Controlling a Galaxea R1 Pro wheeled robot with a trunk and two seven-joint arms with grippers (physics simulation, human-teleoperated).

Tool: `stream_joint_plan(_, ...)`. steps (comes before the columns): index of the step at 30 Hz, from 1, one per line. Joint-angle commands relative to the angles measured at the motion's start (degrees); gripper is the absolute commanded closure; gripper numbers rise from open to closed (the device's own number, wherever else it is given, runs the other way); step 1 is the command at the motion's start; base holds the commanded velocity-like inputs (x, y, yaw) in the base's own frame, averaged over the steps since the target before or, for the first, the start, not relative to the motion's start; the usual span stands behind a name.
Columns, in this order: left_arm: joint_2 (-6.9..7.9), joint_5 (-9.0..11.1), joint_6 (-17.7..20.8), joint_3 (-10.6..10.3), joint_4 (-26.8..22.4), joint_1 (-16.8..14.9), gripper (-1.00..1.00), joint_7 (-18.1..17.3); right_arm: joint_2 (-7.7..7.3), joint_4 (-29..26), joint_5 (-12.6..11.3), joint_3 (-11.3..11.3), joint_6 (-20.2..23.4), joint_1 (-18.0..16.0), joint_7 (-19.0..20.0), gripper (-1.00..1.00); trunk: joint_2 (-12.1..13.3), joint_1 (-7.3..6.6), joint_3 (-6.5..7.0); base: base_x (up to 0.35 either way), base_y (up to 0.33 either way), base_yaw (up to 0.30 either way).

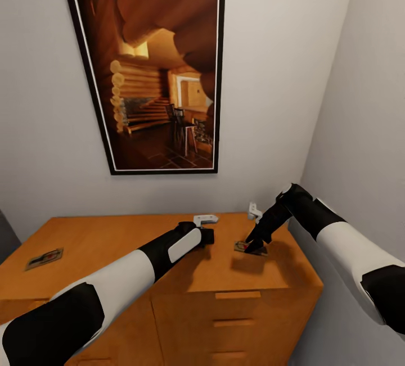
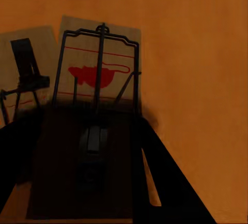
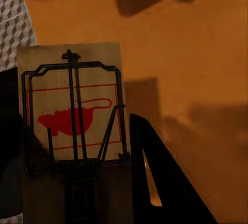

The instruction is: Take the four mousetraps from the cabinet in the bathroom and place them on the bathroom floor. Make sure all four end up on the same floor surface, and ensure that at least two of them are either under or directly next to the same bathroom sink.

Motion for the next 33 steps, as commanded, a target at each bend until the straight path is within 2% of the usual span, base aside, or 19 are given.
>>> stream_joint_plan(1,0.00,0.4,0.0,-0.2,0.0,-0.1,1.00,0.4,-0.05,-0.1,0.1,0.2,1.0,-0.1,0.3,1.00,0.3,-0.24,0.10,-0.246,0.210,0.000)
stream_joint_plan(13,0.00,0.4,0.1,-0.2,0.0,-0.1,1.00,0.4,-0.05,-0.1,0.1,0.2,1.0,-0.1,0.3,1.00,5.2,-2.88,2.25,-0.271,0.180,0.000)
stream_joint_plan(33,0.00,0.4,0.1,-0.2,0.0,-0.1,1.00,0.4,-0.05,0.0,0.0,0.2,1.0,-0.1,0.2,1.00,13.2,-7.27,5.84,-0.335,0.007,0.000)
